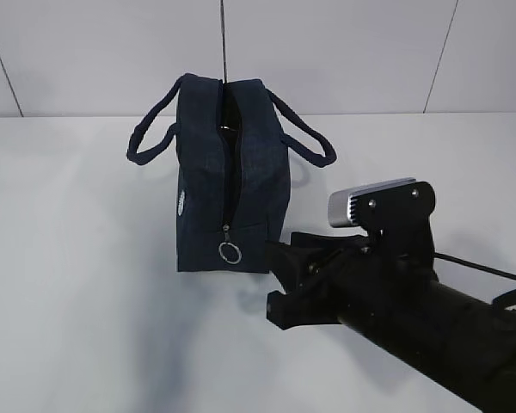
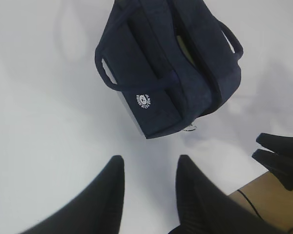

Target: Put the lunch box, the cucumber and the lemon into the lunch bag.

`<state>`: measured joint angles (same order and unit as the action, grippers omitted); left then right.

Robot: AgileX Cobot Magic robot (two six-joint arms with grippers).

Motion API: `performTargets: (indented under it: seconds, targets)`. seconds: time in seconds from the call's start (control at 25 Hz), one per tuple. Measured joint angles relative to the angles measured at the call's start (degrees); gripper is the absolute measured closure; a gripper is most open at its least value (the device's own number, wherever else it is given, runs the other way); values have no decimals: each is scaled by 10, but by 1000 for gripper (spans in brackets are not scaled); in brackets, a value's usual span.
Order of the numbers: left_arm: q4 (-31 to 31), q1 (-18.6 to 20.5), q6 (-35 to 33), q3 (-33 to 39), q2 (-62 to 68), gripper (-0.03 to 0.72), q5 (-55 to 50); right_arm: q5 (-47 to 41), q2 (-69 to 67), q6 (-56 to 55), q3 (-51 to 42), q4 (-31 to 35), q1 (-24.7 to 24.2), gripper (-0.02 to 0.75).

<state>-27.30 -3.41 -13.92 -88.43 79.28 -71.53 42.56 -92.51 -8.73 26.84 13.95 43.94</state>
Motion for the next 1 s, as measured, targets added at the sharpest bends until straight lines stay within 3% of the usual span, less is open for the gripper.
performTargets:
  seconds: [0.56,1.0]
  targets:
    - [0,0,0,0,0,449,0,212,-158,4,0,-11,-1,461]
    - [0,0,0,0,0,449,0,225,-198,4,30,-34,-1,461]
